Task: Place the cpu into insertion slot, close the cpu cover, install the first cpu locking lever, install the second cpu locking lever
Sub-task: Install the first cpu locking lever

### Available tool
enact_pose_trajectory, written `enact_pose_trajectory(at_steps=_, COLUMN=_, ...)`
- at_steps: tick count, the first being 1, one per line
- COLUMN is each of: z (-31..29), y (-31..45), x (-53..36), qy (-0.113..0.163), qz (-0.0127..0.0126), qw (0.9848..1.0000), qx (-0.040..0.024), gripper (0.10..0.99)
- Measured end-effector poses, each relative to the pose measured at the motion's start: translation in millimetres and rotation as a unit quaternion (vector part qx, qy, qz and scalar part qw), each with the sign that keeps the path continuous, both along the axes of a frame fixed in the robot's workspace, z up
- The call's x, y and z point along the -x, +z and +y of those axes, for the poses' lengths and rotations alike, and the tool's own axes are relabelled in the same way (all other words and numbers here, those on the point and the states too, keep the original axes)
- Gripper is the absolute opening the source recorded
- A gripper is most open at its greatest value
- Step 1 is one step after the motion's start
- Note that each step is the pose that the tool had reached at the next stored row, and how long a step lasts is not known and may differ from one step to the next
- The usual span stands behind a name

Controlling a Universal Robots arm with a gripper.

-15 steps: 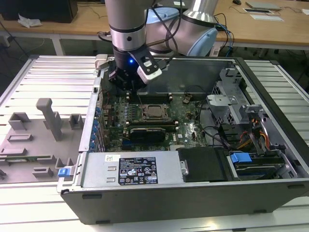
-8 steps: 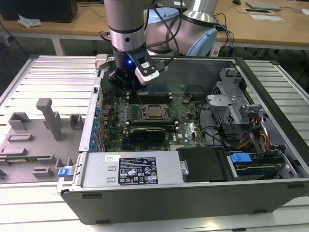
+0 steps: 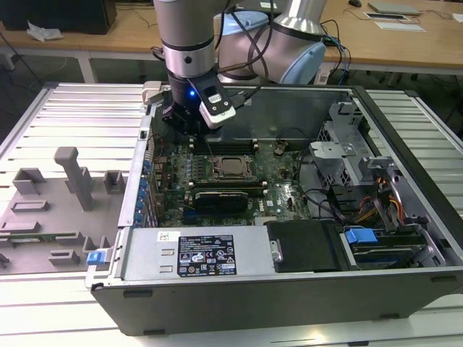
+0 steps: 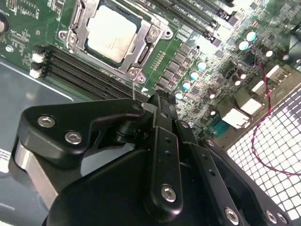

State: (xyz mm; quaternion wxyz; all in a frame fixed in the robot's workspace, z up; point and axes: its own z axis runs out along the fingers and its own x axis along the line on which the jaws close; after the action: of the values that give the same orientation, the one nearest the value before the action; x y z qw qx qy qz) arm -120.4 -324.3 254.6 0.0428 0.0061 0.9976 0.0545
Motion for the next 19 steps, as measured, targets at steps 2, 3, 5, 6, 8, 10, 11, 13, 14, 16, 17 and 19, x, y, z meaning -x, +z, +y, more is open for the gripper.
enact_pose_trajectory(at_steps=2, z=1.8, y=-0.4, x=8.2, qy=-0.002, qz=-0.0076, qw=0.9999, qx=-0.0071, gripper=0.106)
enact_pose_trajectory(at_steps=3, z=2.1, y=-0.8, x=12.7, qy=-0.002, qz=-0.0112, qw=0.9999, qx=-0.0079, gripper=0.106)
enact_pose_trajectory(at_steps=5, z=2.1, y=-1.2, x=13.8, qy=0.002, qz=-0.021, qw=0.9997, qx=-0.0118, gripper=0.106)
enact_pose_trajectory(at_steps=6, z=2.1, y=-1.2, x=13.8, qy=0.002, qz=-0.0228, qw=0.9996, qx=-0.0141, gripper=0.106)
enact_pose_trajectory(at_steps=8, z=2.2, y=-1.3, x=13.9, qy=0.003, qz=-0.0252, qw=0.9995, qx=-0.0192, gripper=0.106)
enact_pose_trajectory(at_steps=10, z=2.2, y=-1.3, x=13.9, qy=0.003, qz=-0.0253, qw=0.9995, qx=-0.0192, gripper=0.106)
enact_pose_trajectory(at_steps=11, z=2.2, y=-1.3, x=13.9, qy=0.003, qz=-0.0253, qw=0.9995, qx=-0.0194, gripper=0.106)
enact_pose_trajectory(at_steps=13, z=2.1, y=-1.4, x=13.7, qy=0.003, qz=-0.0222, qw=0.9995, qx=-0.0223, gripper=0.106)
enact_pose_trajectory(at_steps=14, z=2.2, y=-1.4, x=13.7, qy=0.003, qz=-0.0212, qw=0.9995, qx=-0.0232, gripper=0.106)
enact_pose_trajectory(at_steps=16, z=2.2, y=-1.4, x=13.8, qy=0.003, qz=-0.0211, qw=0.9995, qx=-0.0237, gripper=0.106)
enact_pose_trajectory(at_steps=17, z=2.2, y=-1.4, x=13.8, qy=0.003, qz=-0.0211, qw=0.9995, qx=-0.0238, gripper=0.106)
enact_pose_trajectory(at_steps=19, z=2.1, y=-1.5, x=13.9, qy=0.003, qz=-0.0226, qw=0.9993, qx=-0.0297, gripper=0.106)
